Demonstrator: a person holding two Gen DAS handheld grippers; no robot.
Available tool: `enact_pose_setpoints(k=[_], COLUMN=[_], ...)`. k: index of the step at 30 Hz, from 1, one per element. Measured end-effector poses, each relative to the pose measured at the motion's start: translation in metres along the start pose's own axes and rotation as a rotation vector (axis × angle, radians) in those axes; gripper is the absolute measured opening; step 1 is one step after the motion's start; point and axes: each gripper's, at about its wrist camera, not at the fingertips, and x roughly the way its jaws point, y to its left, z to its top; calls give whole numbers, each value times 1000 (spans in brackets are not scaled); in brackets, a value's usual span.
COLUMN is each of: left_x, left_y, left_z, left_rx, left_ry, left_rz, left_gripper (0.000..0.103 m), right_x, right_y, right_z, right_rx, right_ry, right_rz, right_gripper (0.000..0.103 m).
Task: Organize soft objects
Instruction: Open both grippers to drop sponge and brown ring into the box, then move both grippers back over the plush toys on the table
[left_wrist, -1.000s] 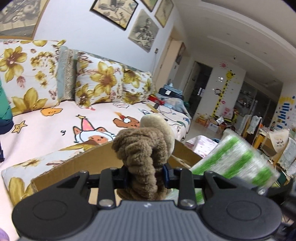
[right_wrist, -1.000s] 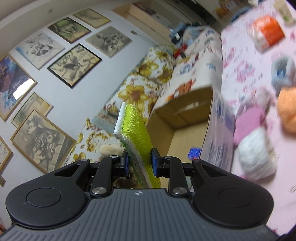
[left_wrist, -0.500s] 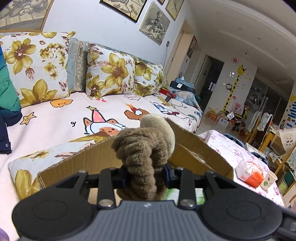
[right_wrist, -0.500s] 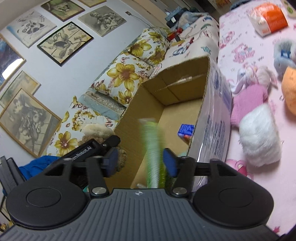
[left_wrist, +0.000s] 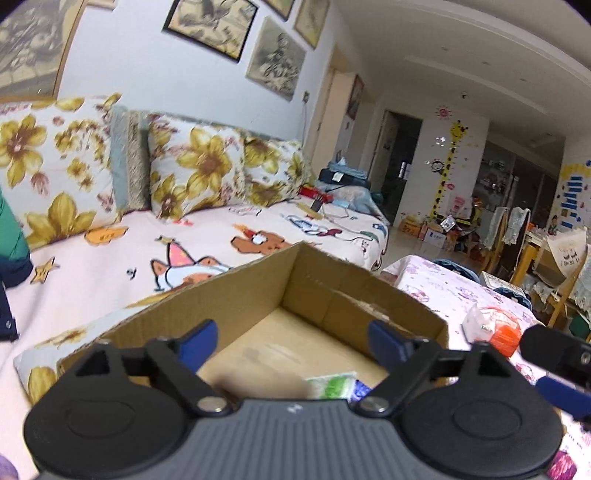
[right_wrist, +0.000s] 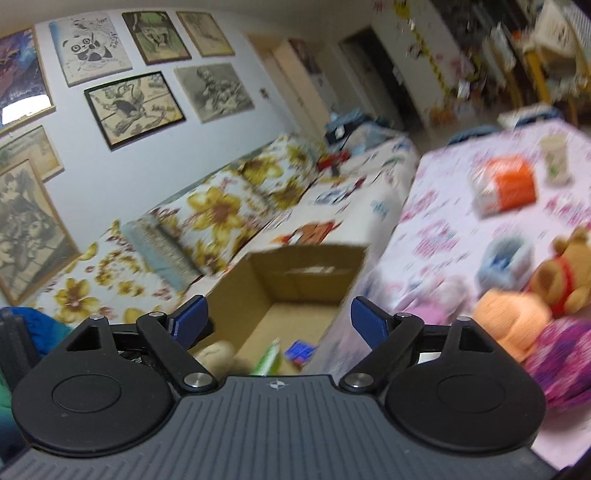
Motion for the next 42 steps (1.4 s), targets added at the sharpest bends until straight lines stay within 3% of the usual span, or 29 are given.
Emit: enact_pose_setpoints(k=[11,32,42], left_x=[-6,-15,-20], left_y=[-24,-85,-118], left_z=[-5,-28,-44], left_rx=[56,218,307], left_ry=[-31,-36,-20], left_rz=[-87,-215,-269], left_gripper=[102,102,102], right_x=[-11,-32,-46], right_y=[-30,-52,-78], right_z=[9,7,12], right_rx=[-33,-80,-28], right_ry=[-107,-161,-185], right_rz=[-184,-316,-375], right_gripper=[103,103,103])
